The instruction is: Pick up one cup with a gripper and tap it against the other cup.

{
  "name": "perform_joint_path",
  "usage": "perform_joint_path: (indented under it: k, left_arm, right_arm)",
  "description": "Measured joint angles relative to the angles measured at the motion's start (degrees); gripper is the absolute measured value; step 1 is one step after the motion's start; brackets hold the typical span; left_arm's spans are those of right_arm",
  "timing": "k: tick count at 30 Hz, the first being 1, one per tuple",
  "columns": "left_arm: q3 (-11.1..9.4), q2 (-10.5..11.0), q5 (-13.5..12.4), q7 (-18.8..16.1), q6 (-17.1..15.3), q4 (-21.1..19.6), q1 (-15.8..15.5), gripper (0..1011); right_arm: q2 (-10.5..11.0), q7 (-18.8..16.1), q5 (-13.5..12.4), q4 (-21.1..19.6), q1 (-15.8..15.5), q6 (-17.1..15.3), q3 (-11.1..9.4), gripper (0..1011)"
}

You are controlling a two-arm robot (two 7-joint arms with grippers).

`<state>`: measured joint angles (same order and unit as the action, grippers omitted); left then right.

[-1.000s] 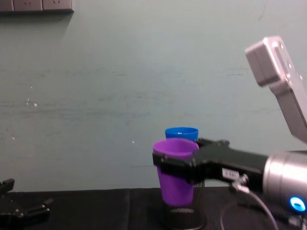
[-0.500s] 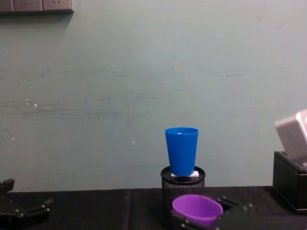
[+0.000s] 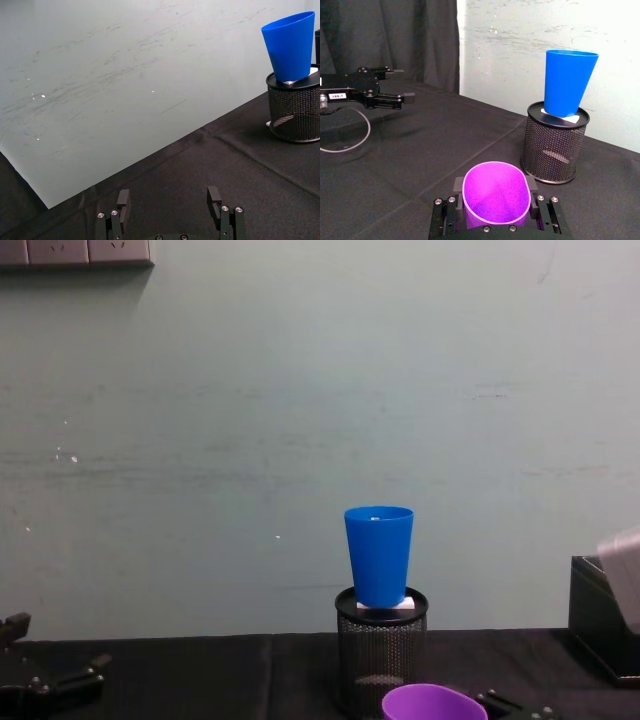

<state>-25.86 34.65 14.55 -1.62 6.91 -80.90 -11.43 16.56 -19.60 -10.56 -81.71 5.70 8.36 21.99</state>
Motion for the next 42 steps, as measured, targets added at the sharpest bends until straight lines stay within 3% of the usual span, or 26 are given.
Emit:
perform_joint_path:
  k: [9, 13, 20, 30, 35, 42]
  left_arm:
    - [0.0, 0.0, 0.0, 0.0, 0.0, 0.0, 0.0, 1000]
    - [0.0, 0.0, 0.0, 0.0, 0.0, 0.0, 0.0, 1000]
    - [0.0, 0.0, 0.0, 0.0, 0.0, 0.0, 0.0, 1000]
    - [0.0, 0.0, 0.0, 0.0, 0.0, 0.0, 0.0, 1000]
    - [0.0, 0.0, 0.0, 0.0, 0.0, 0.0, 0.0, 1000]
    - [0.0, 0.0, 0.0, 0.0, 0.0, 0.0, 0.0, 1000]
  right_arm:
    - [-0.2, -0.1, 0.3, 0.3, -0.1, 0.4, -0.2, 718]
    - [-0.2, -0.1, 0.2, 0.2, -0.1, 0.4, -0.2, 781]
    - [-0.1, -0.1, 0.2, 0.2, -0.1, 0.3, -0.1, 976]
    - [-0.3, 0.9, 1.2, -4.1, -0.4, 0.9, -1.8, 1003]
    - [-0.8, 3.6, 1.9, -7.7, -1.8, 0.5, -4.0, 1002]
    - [-3.7, 13.9, 5.4, -11.9, -6.2, -1.5, -9.4, 1002]
